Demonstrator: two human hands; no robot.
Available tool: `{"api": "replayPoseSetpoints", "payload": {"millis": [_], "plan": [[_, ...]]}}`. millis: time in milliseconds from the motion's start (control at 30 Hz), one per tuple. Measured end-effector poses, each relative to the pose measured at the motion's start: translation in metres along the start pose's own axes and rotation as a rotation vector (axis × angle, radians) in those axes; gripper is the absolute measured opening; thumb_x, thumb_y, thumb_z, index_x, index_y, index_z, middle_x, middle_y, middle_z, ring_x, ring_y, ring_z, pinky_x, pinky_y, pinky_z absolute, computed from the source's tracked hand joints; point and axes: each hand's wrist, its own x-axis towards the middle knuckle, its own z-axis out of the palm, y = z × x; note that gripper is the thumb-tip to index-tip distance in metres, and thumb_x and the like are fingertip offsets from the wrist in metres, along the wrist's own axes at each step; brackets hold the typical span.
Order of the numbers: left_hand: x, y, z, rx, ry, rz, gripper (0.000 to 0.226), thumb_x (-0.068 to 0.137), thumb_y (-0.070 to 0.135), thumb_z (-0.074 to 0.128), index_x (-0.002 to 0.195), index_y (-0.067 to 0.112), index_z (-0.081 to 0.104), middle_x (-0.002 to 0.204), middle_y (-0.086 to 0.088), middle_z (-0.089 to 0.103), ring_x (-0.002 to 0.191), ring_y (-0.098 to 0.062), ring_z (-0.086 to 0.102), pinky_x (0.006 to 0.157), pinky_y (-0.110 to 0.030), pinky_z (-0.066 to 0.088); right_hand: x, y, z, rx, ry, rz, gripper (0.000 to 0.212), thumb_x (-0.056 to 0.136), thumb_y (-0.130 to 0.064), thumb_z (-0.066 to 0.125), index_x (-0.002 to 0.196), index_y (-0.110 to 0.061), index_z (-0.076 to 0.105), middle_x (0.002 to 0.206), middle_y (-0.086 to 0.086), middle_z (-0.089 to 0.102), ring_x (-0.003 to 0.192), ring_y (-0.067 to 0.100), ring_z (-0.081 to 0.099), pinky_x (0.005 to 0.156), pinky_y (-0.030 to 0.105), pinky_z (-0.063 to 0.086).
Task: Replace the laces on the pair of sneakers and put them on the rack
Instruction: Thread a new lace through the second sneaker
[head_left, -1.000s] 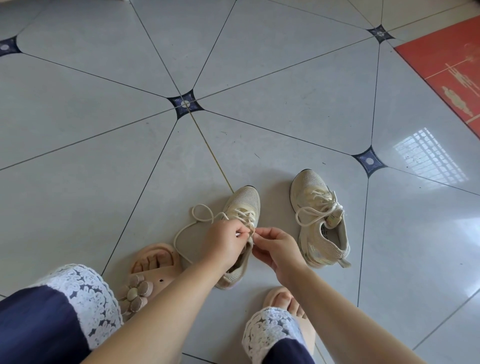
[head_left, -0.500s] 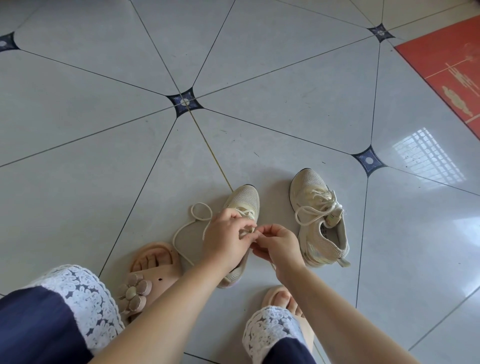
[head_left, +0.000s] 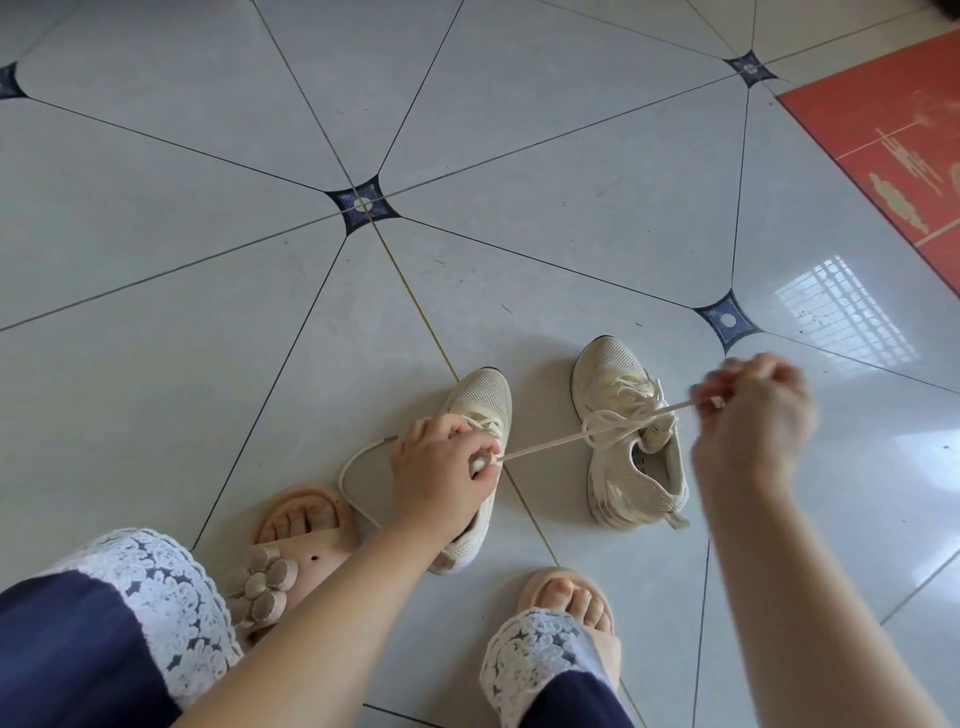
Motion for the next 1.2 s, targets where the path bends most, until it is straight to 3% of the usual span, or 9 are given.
{"api": "replayPoseSetpoints", "payload": {"millis": [133, 300, 433, 600, 667, 767, 967, 1100, 1200], "plan": [[-0.002, 0.0, 0.001, -0.028, 0.036, -0.003, 0.021, 0.07, 0.028, 0.072, 0.09, 0.031, 0.07, 0.105, 0.006, 0.057, 0.105, -0.023, 0.047, 0.087, -0.03, 0.029, 0.021, -0.036, -0.009, 0.034, 0.016, -0.123, 0.028, 0.091, -0.001, 0.028, 0.076, -0.021, 0.042, 0.053, -0.008, 0.045, 0.04, 0.005, 0.037, 0.038, 0.015, 0.025], [-0.004, 0.0, 0.001, -0.047, 0.047, -0.002, 0.024, 0.069, 0.026, 0.072, 0.094, 0.027, 0.069, 0.111, 0.002, 0.056, 0.109, -0.025, 0.047, 0.093, -0.033, 0.033, -0.023, 0.047, 0.006, -0.967, -0.598, -0.033, 0.021, 0.087, -0.007, 0.048, 0.081, -0.021, 0.062, 0.061, -0.005, 0.057, 0.053, 0.01, 0.048, 0.049, 0.024, 0.035], [-0.003, 0.001, 0.001, -0.054, 0.062, 0.027, 0.022, 0.071, 0.026, 0.072, 0.093, 0.024, 0.07, 0.111, 0.0, 0.057, 0.108, -0.028, 0.048, 0.095, -0.037, 0.035, -0.053, 0.105, 0.001, -1.277, -0.867, -0.058, 0.026, 0.09, -0.029, 0.053, 0.113, -0.021, 0.061, 0.087, -0.001, 0.068, 0.081, 0.015, 0.06, 0.062, 0.019, 0.036], [-0.003, -0.001, 0.004, -0.069, 0.085, 0.03, 0.022, 0.07, 0.023, 0.075, 0.091, 0.021, 0.071, 0.11, -0.002, 0.059, 0.109, -0.029, 0.049, 0.094, -0.038, 0.035, -0.052, 0.111, 0.004, -1.388, -0.908, -0.108, 0.022, 0.092, -0.026, 0.048, 0.086, -0.011, 0.062, 0.086, 0.007, 0.067, 0.083, 0.026, 0.059, 0.067, 0.031, 0.043], [-0.003, 0.0, 0.003, -0.061, 0.076, 0.028, 0.021, 0.072, 0.026, 0.073, 0.092, 0.024, 0.07, 0.114, -0.001, 0.057, 0.113, -0.027, 0.047, 0.096, -0.037, 0.034, -0.05, 0.104, 0.004, -1.356, -0.869, -0.157, 0.021, 0.088, -0.021, 0.05, 0.072, -0.013, 0.062, 0.076, 0.006, 0.065, 0.075, 0.026, 0.057, 0.064, 0.033, 0.044], [-0.002, -0.001, 0.003, -0.055, 0.073, 0.025, 0.022, 0.071, 0.027, 0.07, 0.092, 0.028, 0.069, 0.118, 0.001, 0.055, 0.115, -0.023, 0.045, 0.097, -0.034, 0.03, -0.047, 0.087, 0.003, -1.199, -0.714, -0.255, 0.021, 0.08, -0.02, 0.052, 0.072, -0.006, 0.065, 0.068, 0.01, 0.065, 0.069, 0.028, 0.058, 0.063, 0.035, 0.046], [-0.001, -0.001, 0.004, -0.053, 0.083, 0.006, 0.027, 0.071, 0.022, 0.068, 0.098, 0.027, 0.066, 0.119, 0.002, 0.052, 0.113, -0.023, 0.045, 0.094, -0.036, 0.034, -0.026, 0.023, 0.008, -0.539, -0.261, -0.025, 0.021, 0.07, -0.016, 0.058, 0.049, -0.019, 0.057, 0.042, -0.01, 0.044, 0.039, 0.004, 0.035, 0.038, 0.014, 0.028], [-0.002, -0.001, 0.005, -0.045, 0.085, 0.017, 0.044, 0.071, 0.024, 0.069, 0.113, 0.019, 0.058, 0.122, -0.001, 0.052, 0.116, -0.025, 0.045, 0.097, -0.038, 0.034, -0.037, 0.008, 0.013, -0.346, -0.253, -0.03, 0.012, 0.065, -0.022, 0.054, 0.053, -0.019, 0.055, 0.045, -0.012, 0.044, 0.04, 0.003, 0.035, 0.037, 0.013, 0.027], [-0.003, -0.003, 0.005, -0.161, 0.092, -0.055, 0.055, 0.069, 0.026, 0.075, 0.119, 0.012, 0.054, 0.12, -0.005, 0.055, 0.114, -0.026, 0.047, 0.095, -0.037, 0.035, -0.039, 0.017, 0.017, -0.391, -0.372, 0.032, 0.017, 0.071, -0.02, 0.053, 0.054, -0.019, 0.049, 0.049, -0.008, 0.043, 0.042, 0.006, 0.032, 0.042, 0.018, 0.027]]}}
